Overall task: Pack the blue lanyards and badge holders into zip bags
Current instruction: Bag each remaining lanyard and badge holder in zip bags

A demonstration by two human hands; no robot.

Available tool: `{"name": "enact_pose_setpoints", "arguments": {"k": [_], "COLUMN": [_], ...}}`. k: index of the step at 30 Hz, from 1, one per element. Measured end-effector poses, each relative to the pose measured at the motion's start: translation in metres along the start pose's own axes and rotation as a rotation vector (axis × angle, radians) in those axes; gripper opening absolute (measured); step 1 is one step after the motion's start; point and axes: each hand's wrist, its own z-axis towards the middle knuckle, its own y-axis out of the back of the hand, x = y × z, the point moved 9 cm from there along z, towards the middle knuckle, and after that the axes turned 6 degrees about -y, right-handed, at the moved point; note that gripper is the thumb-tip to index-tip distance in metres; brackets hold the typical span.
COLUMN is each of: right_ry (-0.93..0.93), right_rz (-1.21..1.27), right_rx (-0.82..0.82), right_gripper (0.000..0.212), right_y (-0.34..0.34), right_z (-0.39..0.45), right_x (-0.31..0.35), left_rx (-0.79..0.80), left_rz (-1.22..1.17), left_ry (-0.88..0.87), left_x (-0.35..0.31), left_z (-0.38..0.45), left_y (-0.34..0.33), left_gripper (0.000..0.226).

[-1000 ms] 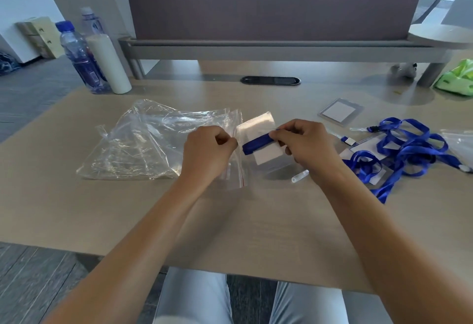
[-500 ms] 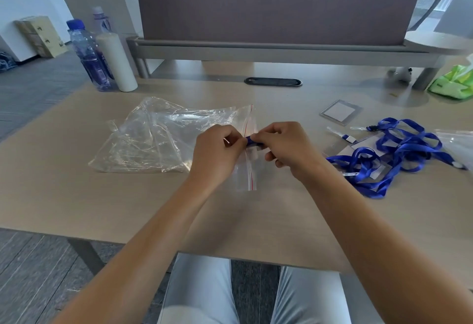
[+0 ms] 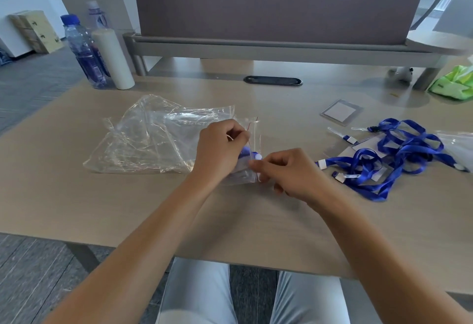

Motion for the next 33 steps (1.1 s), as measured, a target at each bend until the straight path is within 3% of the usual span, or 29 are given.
{"name": "enact_pose_setpoints", "arguments": {"k": [5,12,15,17,23,33], "right_ry": [-0.056,-0.109,-0.133,-0.148,-0.104,0.091], "right_rz": [0.037,0.06,0.03,0.033,0.086,0.072], "right_rx": [0.066,0.018,-0.002,-0.021,-0.158,-0.498], "right_gripper": [0.015,0.018,0.018,0.017,0.01,0.022], "right_y": [-0.001,0.01,0.012,0.014,0.03,0.098], "right_z": [0.002,0.005,0.004,0.003,0.005,0.003], "right_x": [-0.012,-0.025,-0.029,-0.031,-0.029,0.013], "left_rx": [0.083,0.341,0.426,0.443,0.27,0.072], "left_rz": [0.022,0.294,0.338,0.324,0.132,-0.159], "left_ry": [0.006,0.003,0.04,0.064,0.118,0.074], "left_x": [-0.003,0.013,0.021,0.026,0.029,-0.014], "left_z": [0.019,0.074,0.085,0.089,0.099,0.104], "left_y": [-0.017,-0.052,-0.069,-0.075,-0.057,-0.004], "left_gripper": [0.019,0.031,0.014,0.019,0.016,0.016]}}
